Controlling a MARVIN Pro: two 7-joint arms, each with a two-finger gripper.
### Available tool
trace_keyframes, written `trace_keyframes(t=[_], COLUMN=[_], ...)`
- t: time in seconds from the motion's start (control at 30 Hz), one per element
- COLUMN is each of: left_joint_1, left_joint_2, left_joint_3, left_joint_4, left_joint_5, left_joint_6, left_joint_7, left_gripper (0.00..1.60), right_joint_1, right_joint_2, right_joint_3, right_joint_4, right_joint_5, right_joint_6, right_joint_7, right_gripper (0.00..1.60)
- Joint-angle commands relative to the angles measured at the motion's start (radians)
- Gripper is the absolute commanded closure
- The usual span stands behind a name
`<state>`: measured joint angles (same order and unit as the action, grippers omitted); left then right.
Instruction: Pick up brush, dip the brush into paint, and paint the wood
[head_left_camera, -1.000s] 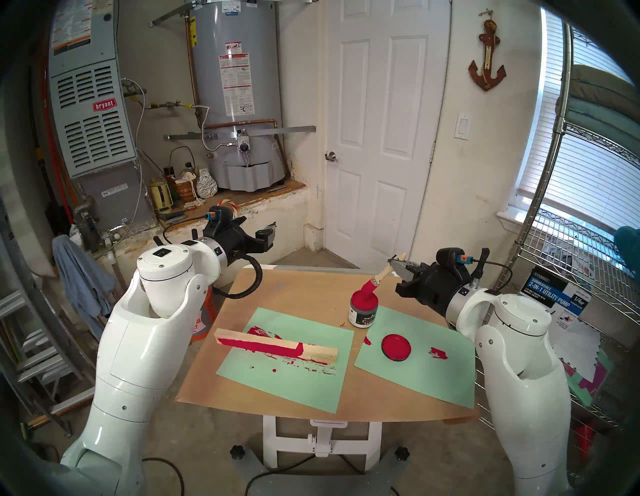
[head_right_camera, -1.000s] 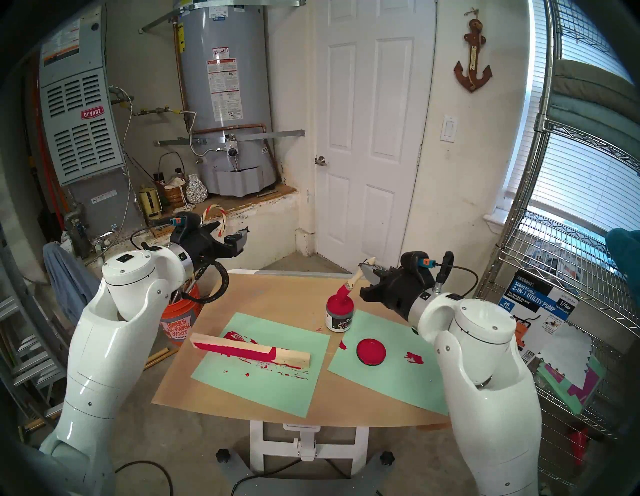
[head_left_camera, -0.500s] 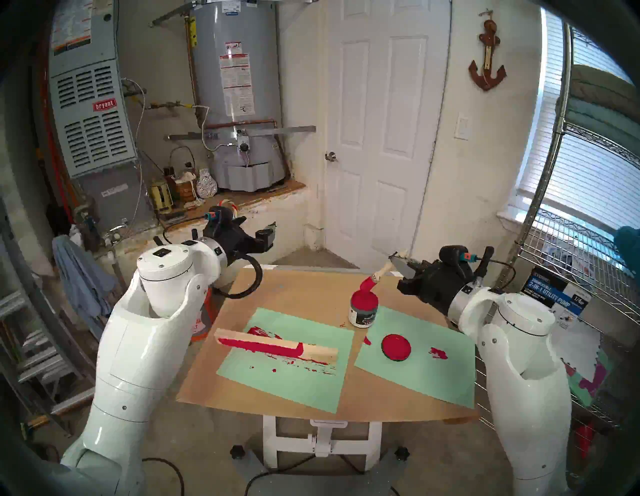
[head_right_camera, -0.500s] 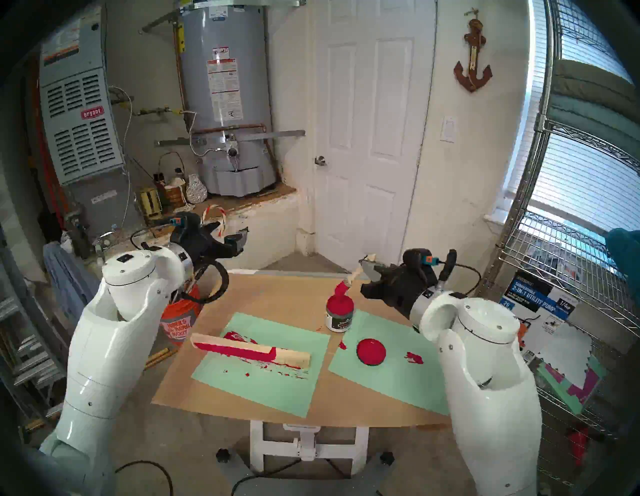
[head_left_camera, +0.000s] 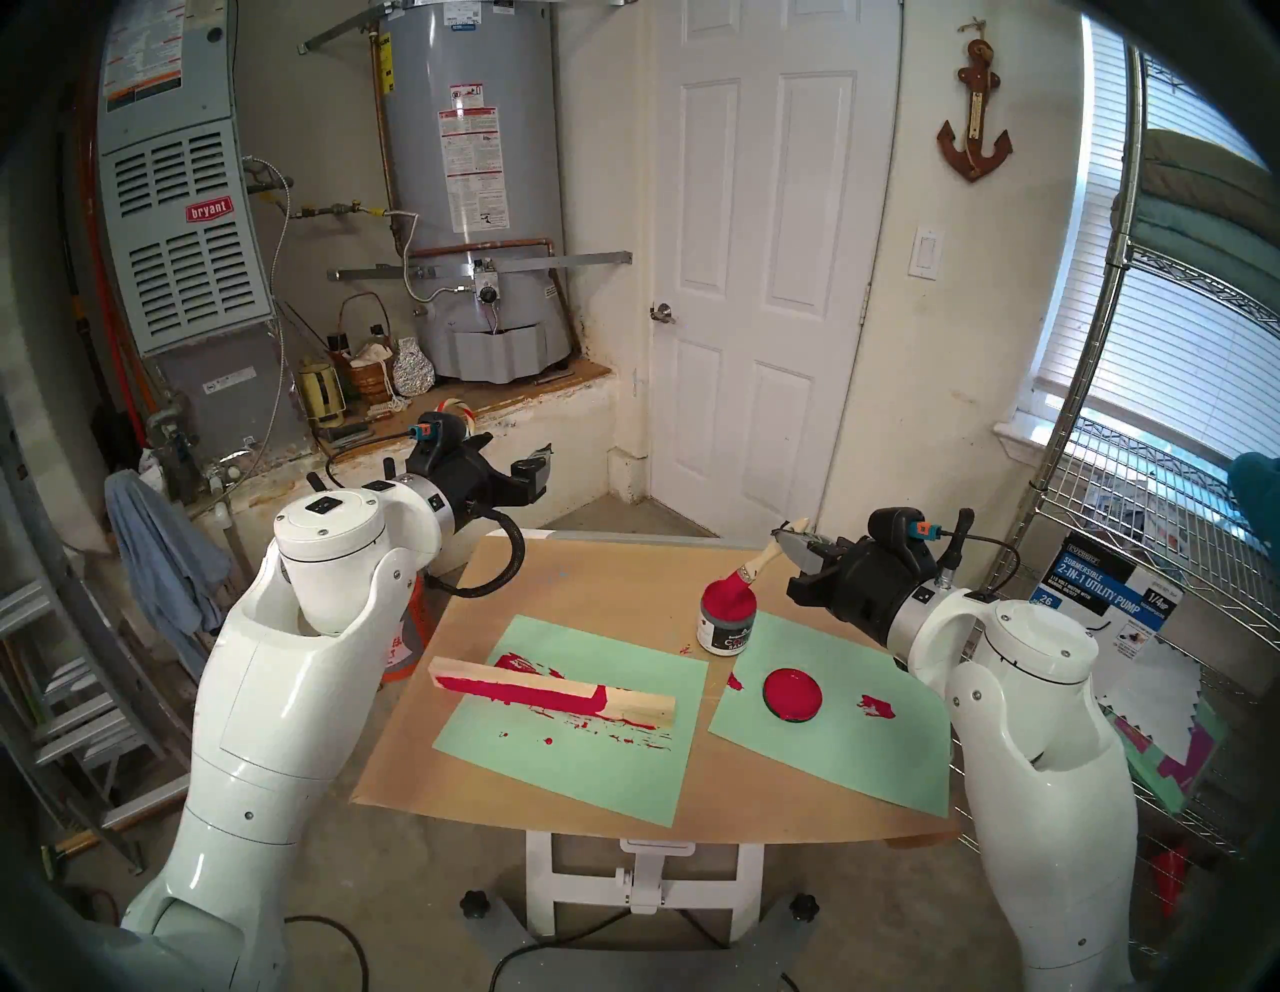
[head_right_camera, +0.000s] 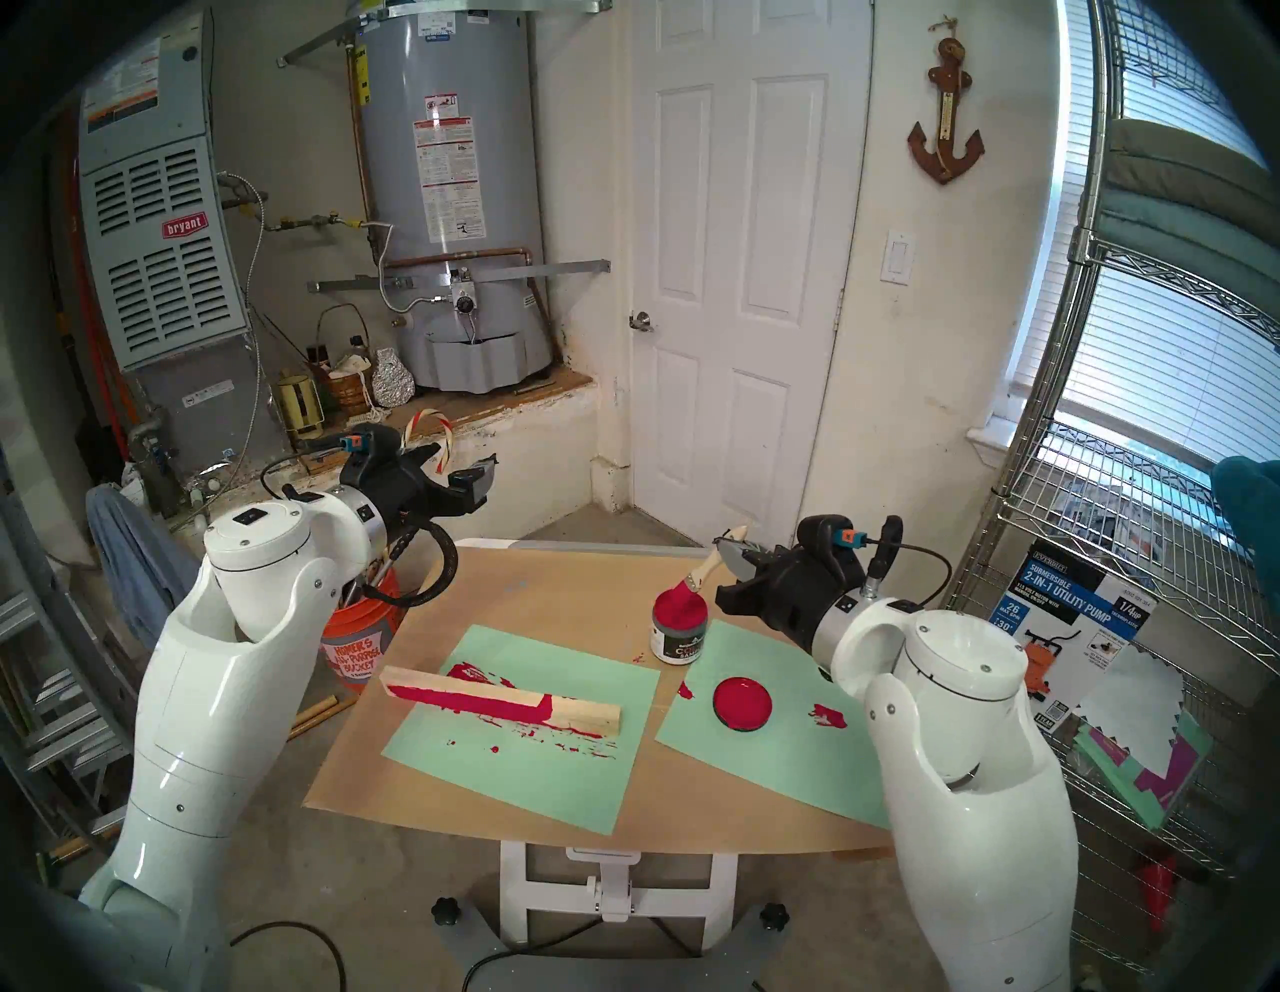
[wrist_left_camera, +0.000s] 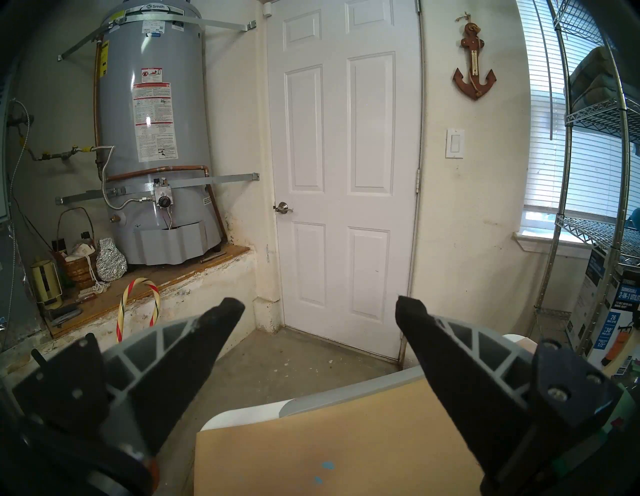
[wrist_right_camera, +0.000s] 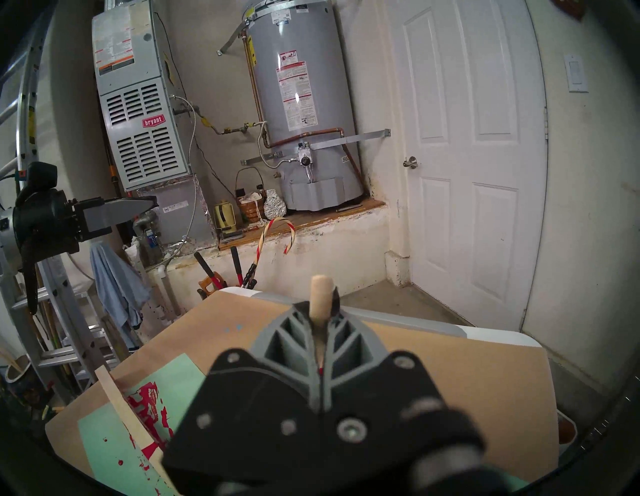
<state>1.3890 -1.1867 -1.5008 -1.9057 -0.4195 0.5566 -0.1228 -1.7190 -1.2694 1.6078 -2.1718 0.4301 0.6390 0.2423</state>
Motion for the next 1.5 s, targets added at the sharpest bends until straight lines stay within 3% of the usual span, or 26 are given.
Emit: trace_keyframes(t=[0.0, 0.8, 1.47], left_joint_1=[-0.011, -0.011, -0.011], left_joint_2=[-0.001, -0.001, -0.001], left_joint_3=[-0.003, -0.003, -0.003], left_joint_4=[-0.019, -0.019, -0.019], left_joint_5=[0.001, 0.001, 0.001], left_joint_6=[-0.002, -0.002, -0.002], left_joint_7=[0.002, 0.002, 0.002], left_gripper=[0.00, 0.00, 0.00], right_joint_1=[0.021, 0.024, 0.042], right_joint_2=[-0.011, -0.020, -0.042], right_joint_3=[-0.009, -0.044, -0.029], right_joint_4=[-0.008, 0.004, 0.018], right_joint_5=[0.000, -0.018, 0.012], right_joint_6=[-0.011, -0.014, 0.004], right_joint_7=[-0.003, 0.002, -0.001], right_gripper=[1.60, 1.60, 1.60])
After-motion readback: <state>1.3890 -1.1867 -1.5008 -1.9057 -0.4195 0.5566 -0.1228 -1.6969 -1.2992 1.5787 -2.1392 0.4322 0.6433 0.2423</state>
